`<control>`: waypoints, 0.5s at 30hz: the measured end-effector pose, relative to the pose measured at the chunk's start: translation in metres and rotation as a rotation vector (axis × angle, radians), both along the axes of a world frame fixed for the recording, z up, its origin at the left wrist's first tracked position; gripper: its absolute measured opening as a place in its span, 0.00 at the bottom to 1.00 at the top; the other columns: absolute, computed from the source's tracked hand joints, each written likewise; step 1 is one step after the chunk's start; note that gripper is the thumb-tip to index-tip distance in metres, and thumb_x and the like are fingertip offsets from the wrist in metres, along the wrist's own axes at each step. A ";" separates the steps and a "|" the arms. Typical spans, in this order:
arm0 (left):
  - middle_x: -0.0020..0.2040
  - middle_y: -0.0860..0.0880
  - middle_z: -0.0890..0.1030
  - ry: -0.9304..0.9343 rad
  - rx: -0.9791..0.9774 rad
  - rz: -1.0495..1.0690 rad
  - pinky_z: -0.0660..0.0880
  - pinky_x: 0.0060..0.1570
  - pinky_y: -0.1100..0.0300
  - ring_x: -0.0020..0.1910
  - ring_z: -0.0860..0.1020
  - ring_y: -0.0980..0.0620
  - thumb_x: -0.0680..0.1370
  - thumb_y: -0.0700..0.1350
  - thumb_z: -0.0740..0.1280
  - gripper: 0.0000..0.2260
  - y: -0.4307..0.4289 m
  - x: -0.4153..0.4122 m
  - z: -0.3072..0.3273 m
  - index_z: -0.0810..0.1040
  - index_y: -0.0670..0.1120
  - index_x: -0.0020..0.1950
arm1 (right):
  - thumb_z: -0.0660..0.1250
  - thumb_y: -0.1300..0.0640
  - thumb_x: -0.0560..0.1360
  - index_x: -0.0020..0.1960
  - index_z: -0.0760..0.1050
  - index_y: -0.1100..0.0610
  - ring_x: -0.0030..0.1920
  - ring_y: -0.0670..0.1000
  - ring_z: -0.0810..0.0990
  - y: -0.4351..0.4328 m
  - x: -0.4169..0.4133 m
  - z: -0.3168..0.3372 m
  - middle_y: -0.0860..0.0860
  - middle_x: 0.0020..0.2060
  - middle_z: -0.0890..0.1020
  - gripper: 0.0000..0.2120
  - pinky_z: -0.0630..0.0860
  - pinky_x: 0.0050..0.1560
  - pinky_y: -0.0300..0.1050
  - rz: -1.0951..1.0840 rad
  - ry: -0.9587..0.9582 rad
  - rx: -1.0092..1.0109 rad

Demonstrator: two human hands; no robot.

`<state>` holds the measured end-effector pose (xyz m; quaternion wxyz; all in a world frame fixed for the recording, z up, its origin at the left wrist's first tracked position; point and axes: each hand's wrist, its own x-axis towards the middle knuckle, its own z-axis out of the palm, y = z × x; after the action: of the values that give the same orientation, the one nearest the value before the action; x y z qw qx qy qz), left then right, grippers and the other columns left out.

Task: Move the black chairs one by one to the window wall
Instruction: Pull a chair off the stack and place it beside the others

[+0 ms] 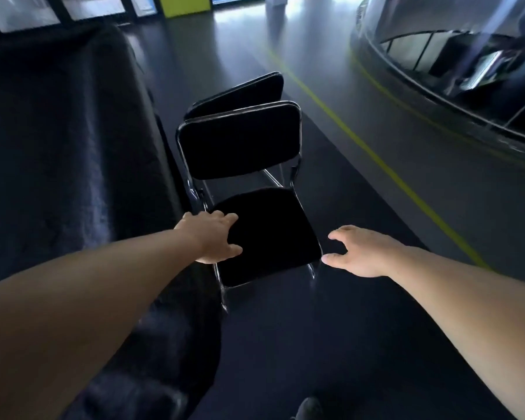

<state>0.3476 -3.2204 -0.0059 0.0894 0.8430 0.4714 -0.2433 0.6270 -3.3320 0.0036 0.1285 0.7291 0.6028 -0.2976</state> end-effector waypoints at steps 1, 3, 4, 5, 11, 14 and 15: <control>0.79 0.49 0.62 0.000 -0.001 0.025 0.63 0.72 0.44 0.74 0.66 0.45 0.78 0.66 0.59 0.36 0.004 0.002 0.000 0.50 0.54 0.81 | 0.59 0.34 0.79 0.80 0.59 0.48 0.73 0.52 0.69 0.011 0.007 0.000 0.43 0.79 0.59 0.34 0.70 0.65 0.52 0.026 -0.003 -0.002; 0.79 0.50 0.61 -0.008 0.003 0.072 0.63 0.72 0.43 0.74 0.66 0.45 0.78 0.67 0.58 0.36 0.017 0.008 0.001 0.50 0.54 0.81 | 0.59 0.34 0.79 0.80 0.59 0.48 0.73 0.52 0.69 0.039 0.022 0.002 0.43 0.79 0.59 0.34 0.70 0.66 0.53 0.083 -0.008 0.008; 0.79 0.50 0.61 -0.011 0.007 0.091 0.63 0.72 0.44 0.74 0.66 0.45 0.78 0.67 0.58 0.36 0.024 0.011 0.002 0.50 0.53 0.81 | 0.59 0.34 0.79 0.80 0.59 0.48 0.73 0.52 0.69 0.053 0.027 0.004 0.43 0.79 0.59 0.34 0.70 0.67 0.53 0.103 -0.012 0.018; 0.79 0.50 0.61 -0.018 0.012 0.112 0.63 0.72 0.44 0.74 0.66 0.46 0.79 0.67 0.57 0.36 0.033 0.014 0.003 0.50 0.53 0.81 | 0.59 0.34 0.79 0.80 0.59 0.49 0.74 0.53 0.68 0.069 0.033 0.007 0.44 0.79 0.59 0.34 0.70 0.68 0.54 0.128 -0.012 0.027; 0.79 0.49 0.61 -0.060 0.051 0.180 0.64 0.72 0.44 0.75 0.65 0.45 0.78 0.68 0.57 0.37 0.088 0.029 -0.001 0.50 0.52 0.81 | 0.60 0.34 0.79 0.80 0.58 0.49 0.77 0.53 0.64 0.157 0.050 0.012 0.46 0.80 0.58 0.35 0.66 0.72 0.55 0.228 -0.015 0.052; 0.79 0.49 0.61 -0.068 0.055 0.203 0.64 0.72 0.45 0.75 0.65 0.45 0.79 0.67 0.56 0.37 0.121 0.036 -0.009 0.50 0.52 0.81 | 0.60 0.34 0.79 0.80 0.58 0.49 0.76 0.53 0.64 0.203 0.051 0.012 0.46 0.80 0.59 0.35 0.66 0.73 0.54 0.269 -0.017 0.068; 0.79 0.49 0.61 -0.072 0.055 0.205 0.65 0.71 0.45 0.75 0.65 0.45 0.79 0.68 0.56 0.37 0.132 0.037 -0.011 0.50 0.52 0.81 | 0.60 0.34 0.79 0.80 0.58 0.49 0.76 0.53 0.64 0.217 0.050 0.012 0.46 0.79 0.59 0.35 0.66 0.73 0.54 0.281 -0.017 0.074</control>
<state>0.3845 -3.0888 -0.0169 0.1077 0.8008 0.5580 -0.1893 0.6772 -3.1152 0.0159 0.1472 0.6443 0.7083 -0.2481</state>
